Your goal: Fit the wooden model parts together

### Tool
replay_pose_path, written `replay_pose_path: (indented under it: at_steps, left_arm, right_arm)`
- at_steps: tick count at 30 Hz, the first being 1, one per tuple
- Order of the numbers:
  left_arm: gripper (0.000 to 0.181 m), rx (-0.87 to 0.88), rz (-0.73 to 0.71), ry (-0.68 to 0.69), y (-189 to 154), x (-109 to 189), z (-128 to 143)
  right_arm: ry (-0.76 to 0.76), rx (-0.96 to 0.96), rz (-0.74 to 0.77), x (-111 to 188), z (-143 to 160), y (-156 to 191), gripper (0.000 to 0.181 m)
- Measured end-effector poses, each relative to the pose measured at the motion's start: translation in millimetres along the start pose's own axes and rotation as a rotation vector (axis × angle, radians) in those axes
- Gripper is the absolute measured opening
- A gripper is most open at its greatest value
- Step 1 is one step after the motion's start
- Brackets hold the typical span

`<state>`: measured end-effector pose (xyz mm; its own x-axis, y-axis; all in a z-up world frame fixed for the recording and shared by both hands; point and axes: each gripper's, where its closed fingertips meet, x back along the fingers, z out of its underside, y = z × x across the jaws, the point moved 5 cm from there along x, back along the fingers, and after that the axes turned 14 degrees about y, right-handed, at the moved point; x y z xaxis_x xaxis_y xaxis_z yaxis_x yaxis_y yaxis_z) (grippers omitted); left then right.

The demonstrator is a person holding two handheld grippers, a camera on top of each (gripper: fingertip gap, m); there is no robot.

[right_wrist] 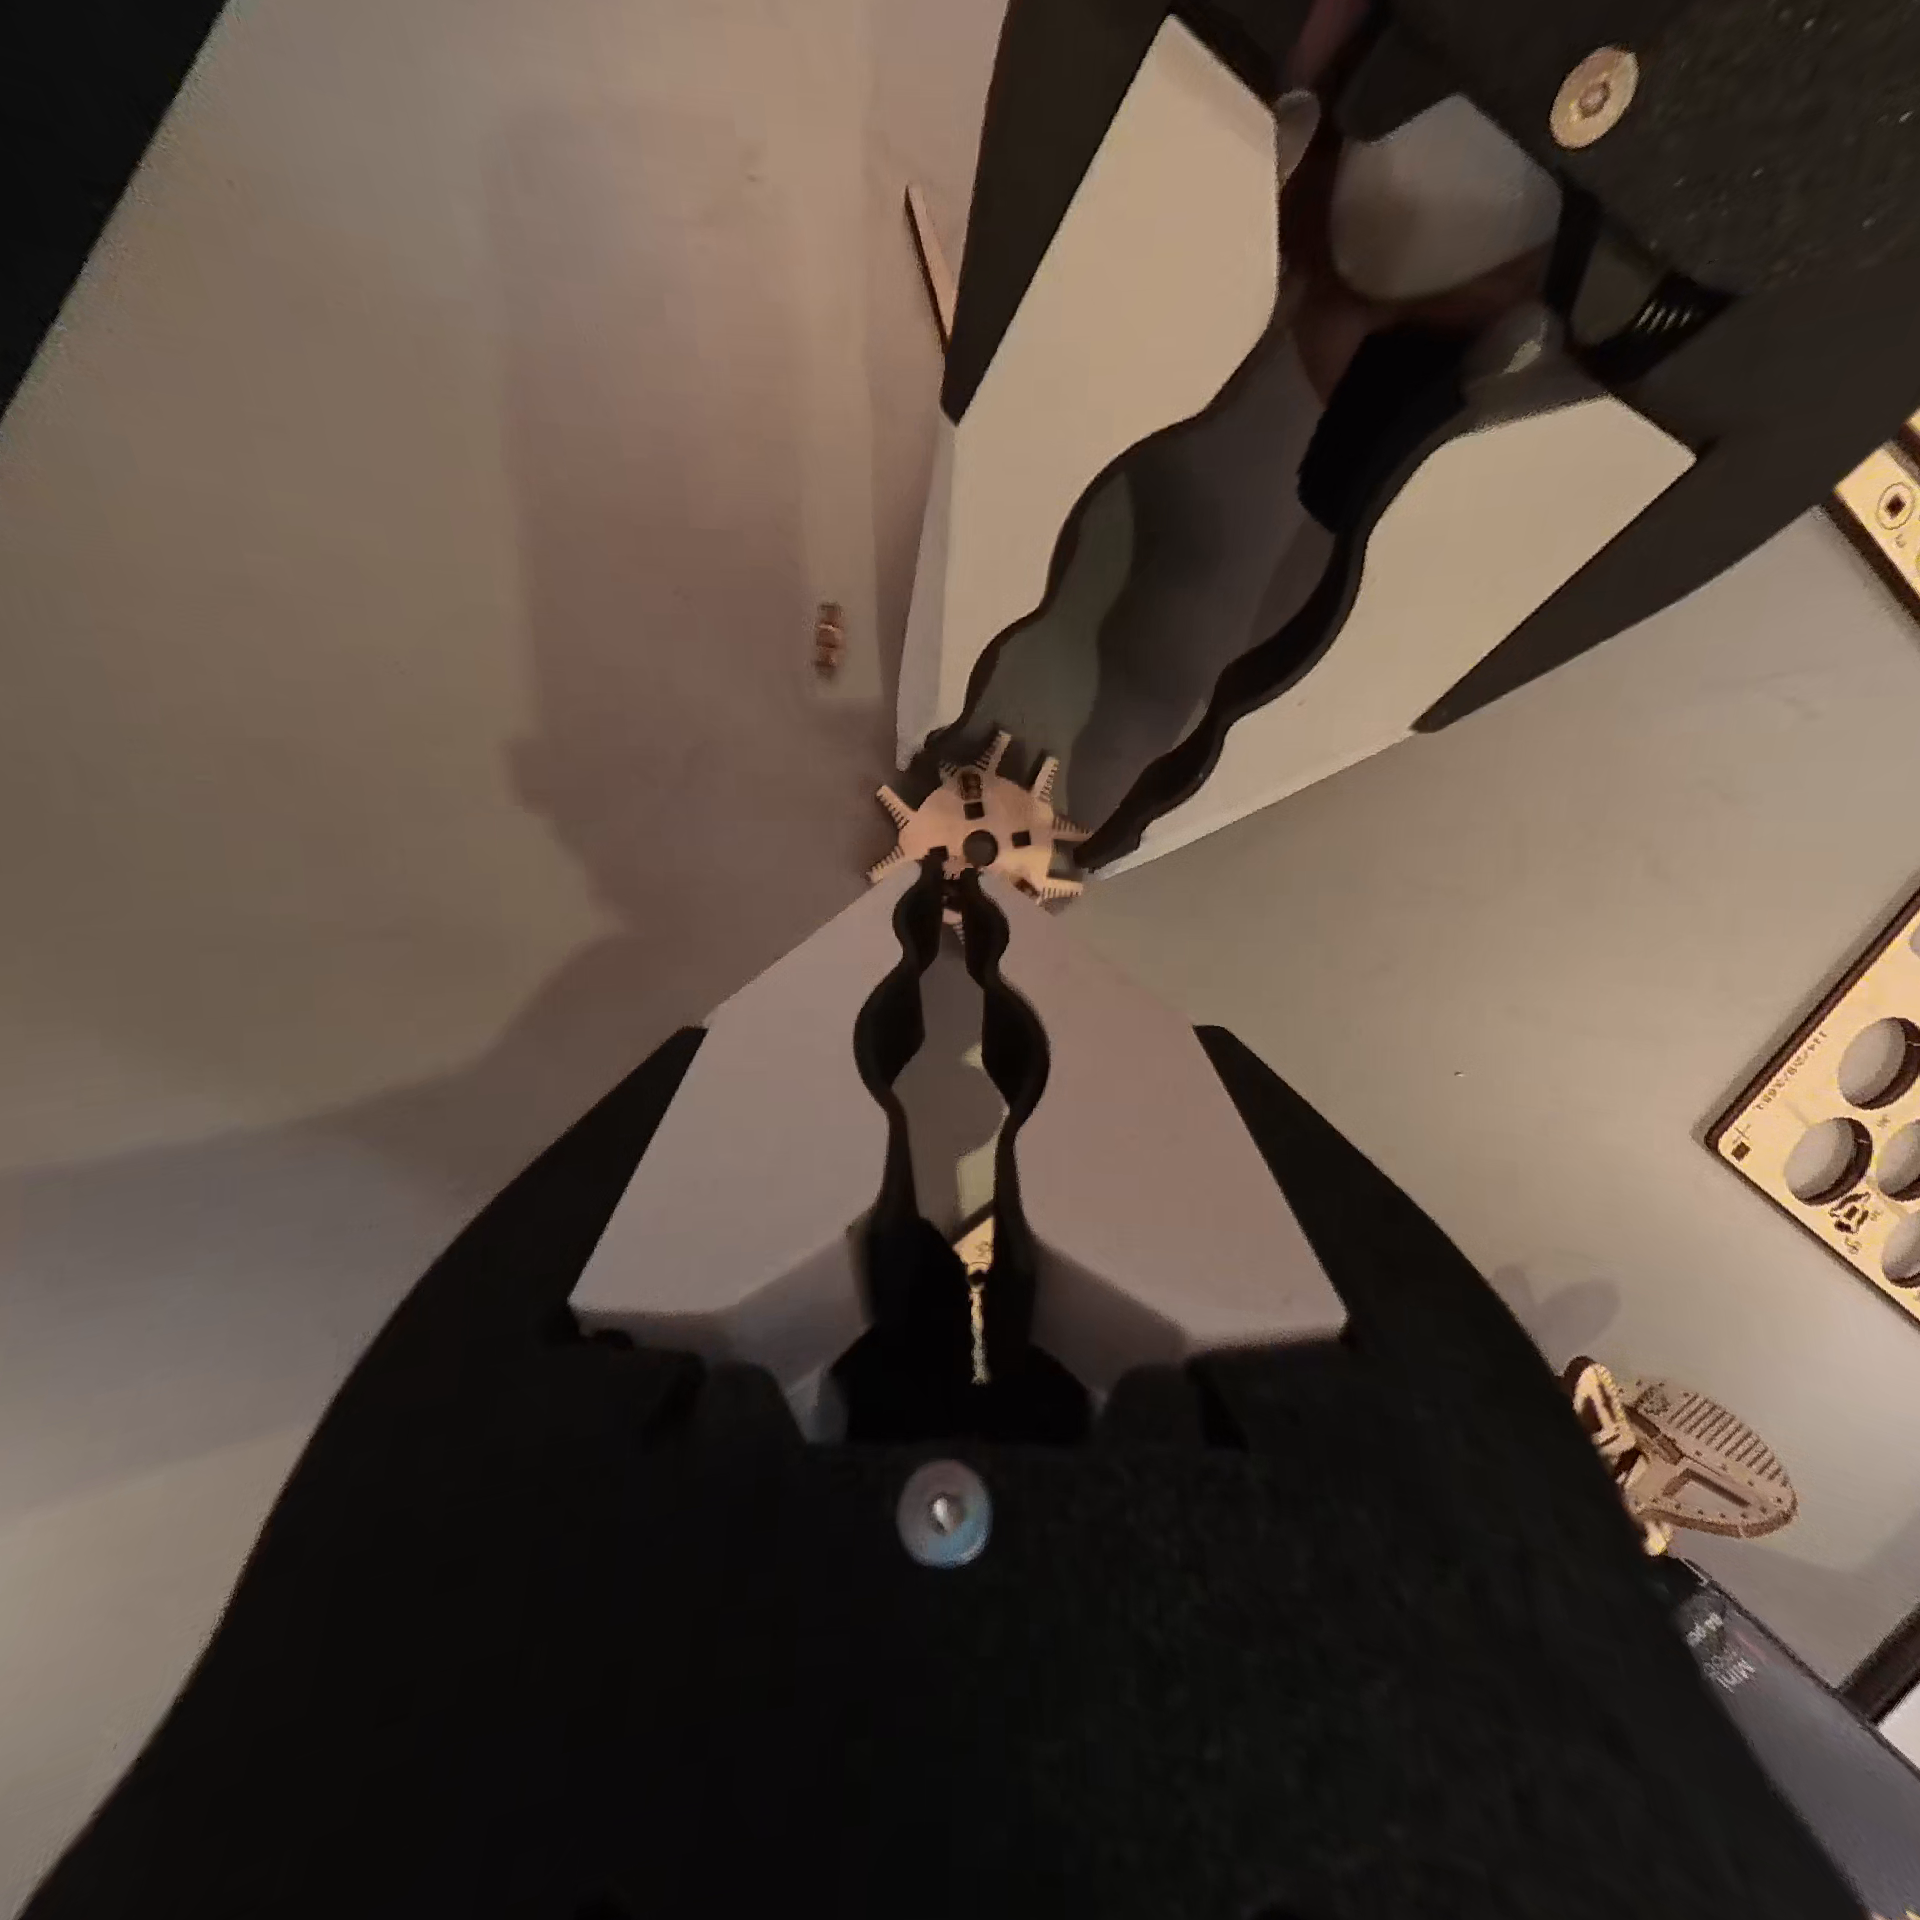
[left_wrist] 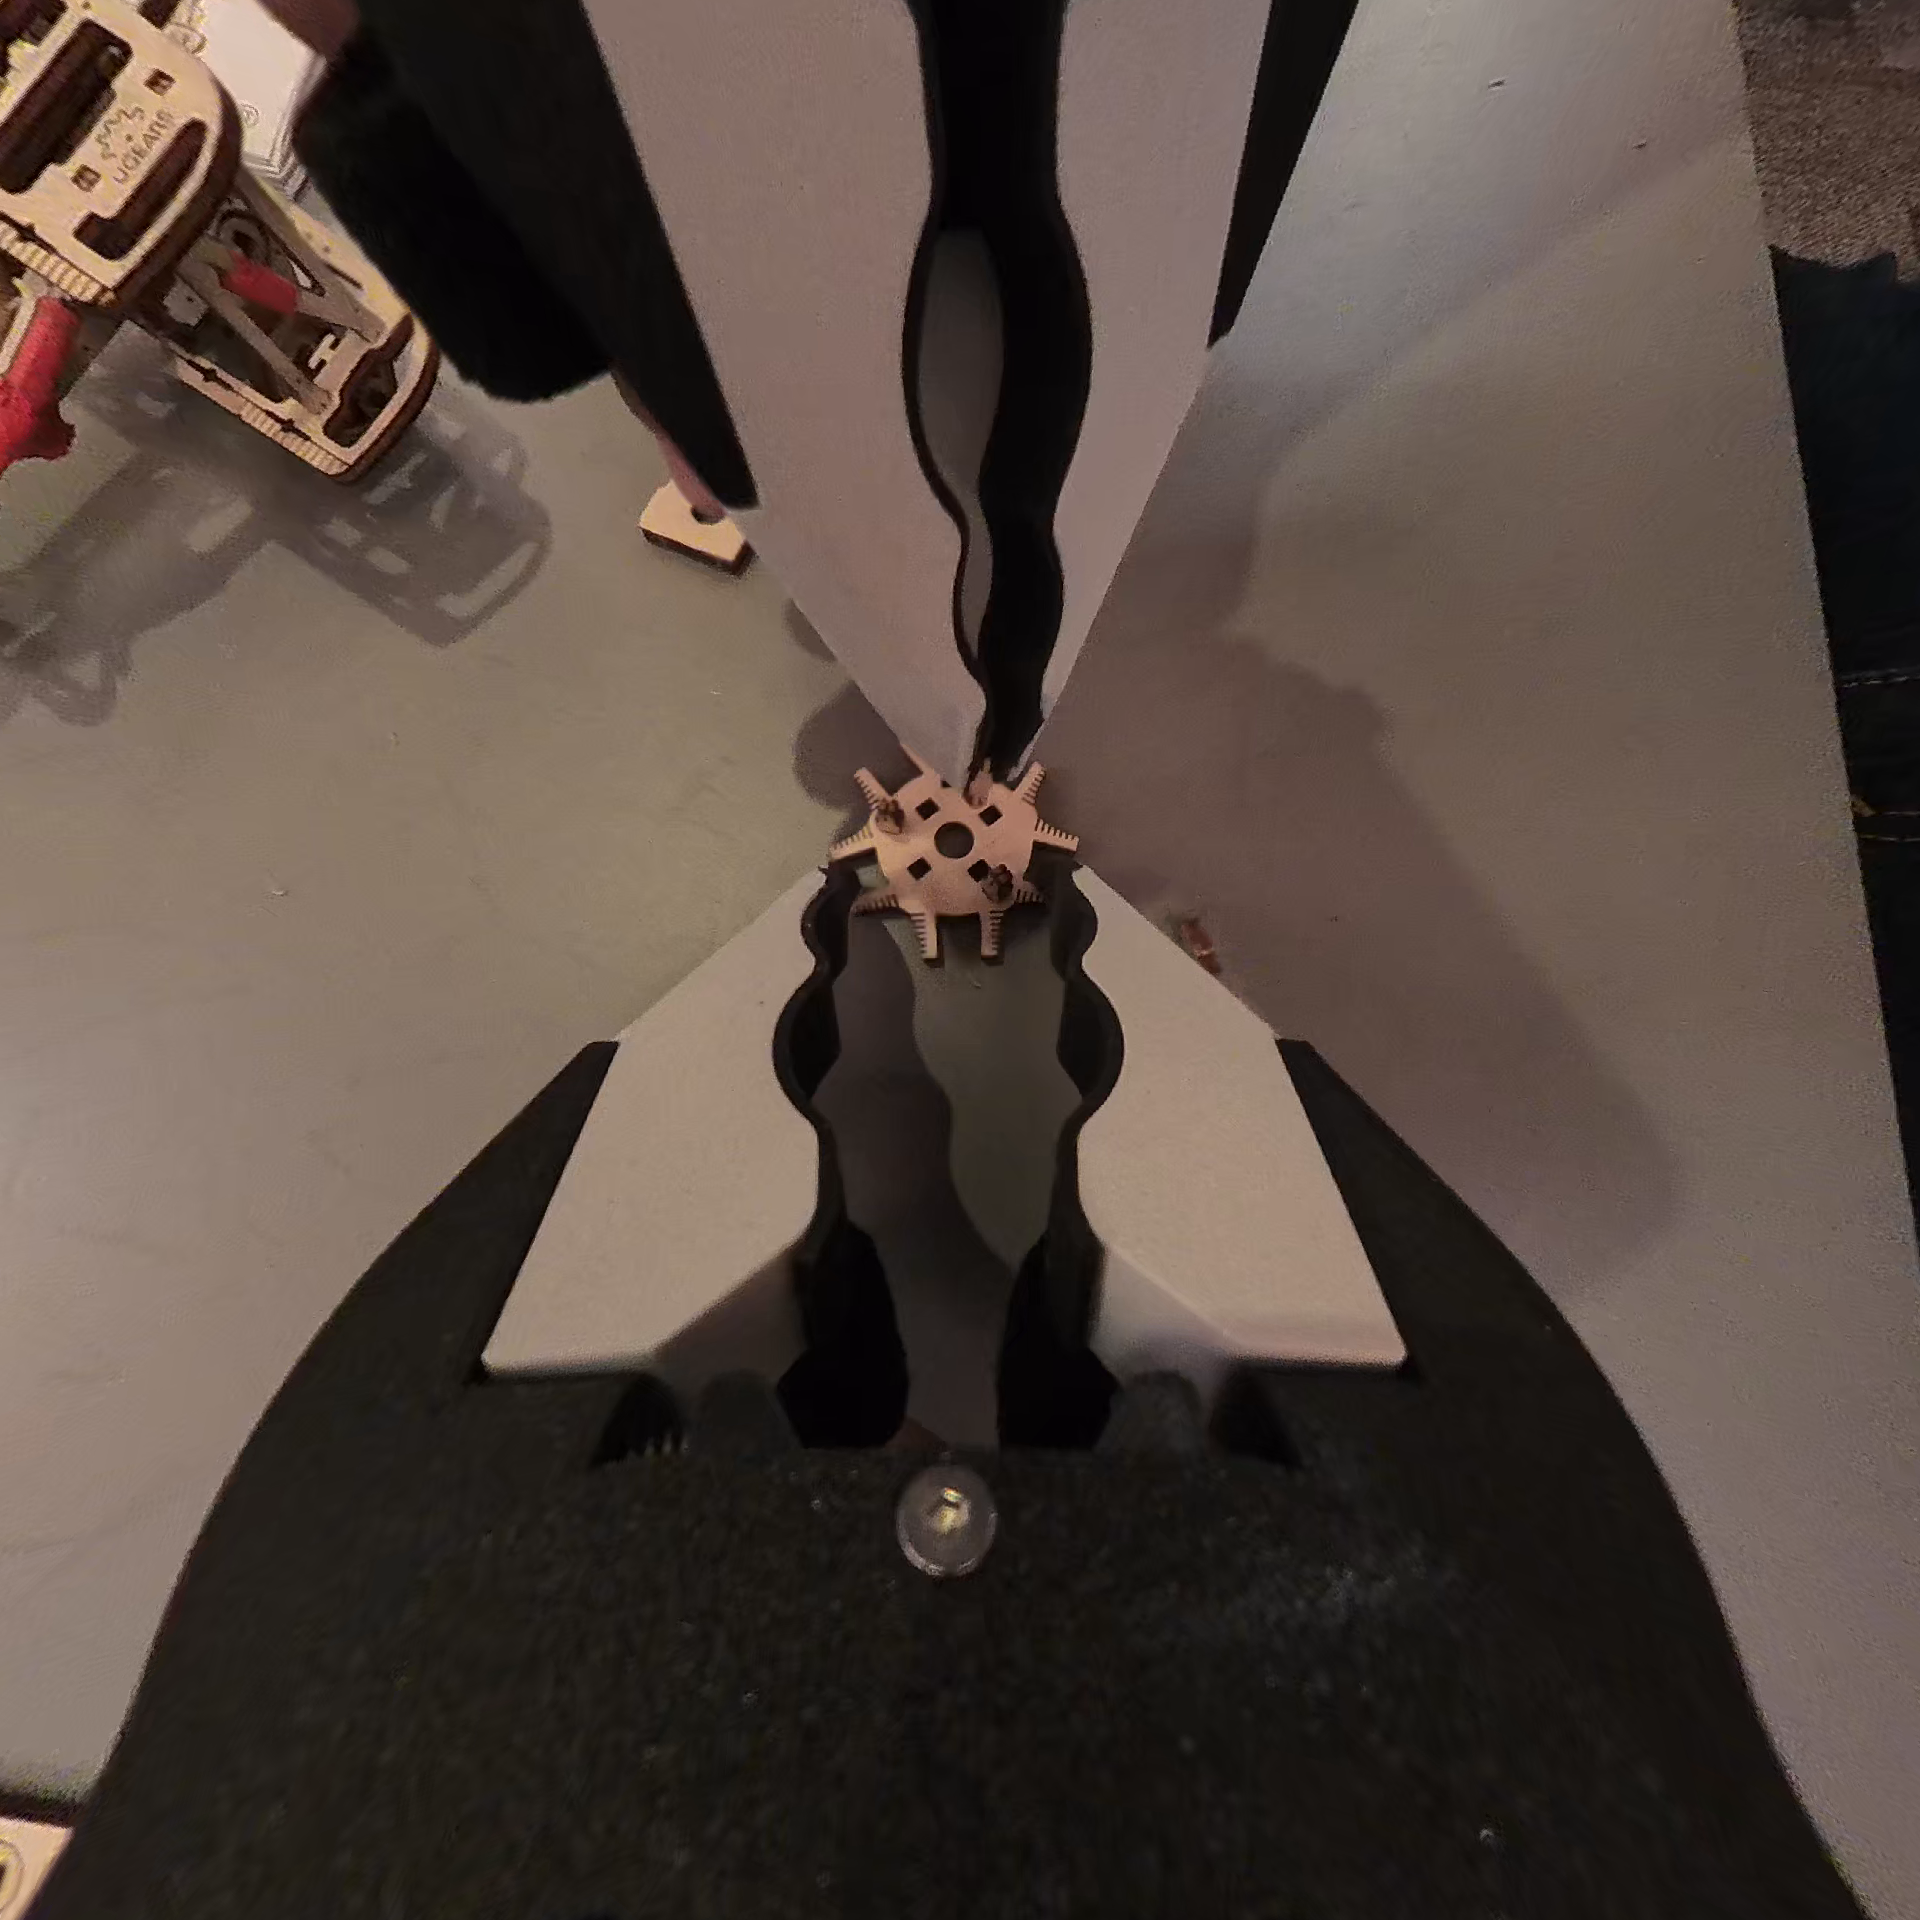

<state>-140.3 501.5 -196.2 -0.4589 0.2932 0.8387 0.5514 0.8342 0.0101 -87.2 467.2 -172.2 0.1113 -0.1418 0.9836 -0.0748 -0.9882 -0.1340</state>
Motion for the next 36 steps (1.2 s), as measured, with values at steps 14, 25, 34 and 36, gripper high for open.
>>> replay_pose_path:
  at_steps: [14,25,34,36]
  left_arm:
    - [0.031,-0.043,-0.026,-0.01,-0.4,-2.2,-0.4]
    - [0.029,-0.031,-0.02,-0.019,1.0,-1.2,-0.2]
    - [0.011,0.027,-0.03,-0.037,15.4,5.0,5.3]
    - [0.005,0.009,-0.017,-0.029,14.6,3.9,5.3]
  right_arm:
    - [0.063,0.032,-0.065,-7.2,0.0,-2.2,0.002]
    - [0.123,0.078,-0.071,-6.9,-0.5,-4.5,0.002]
    - [0.168,0.112,-0.091,-6.9,-2.3,-5.6,0.002]
    - [0.188,0.124,-0.098,-6.9,-3.5,-6.0,0.002]
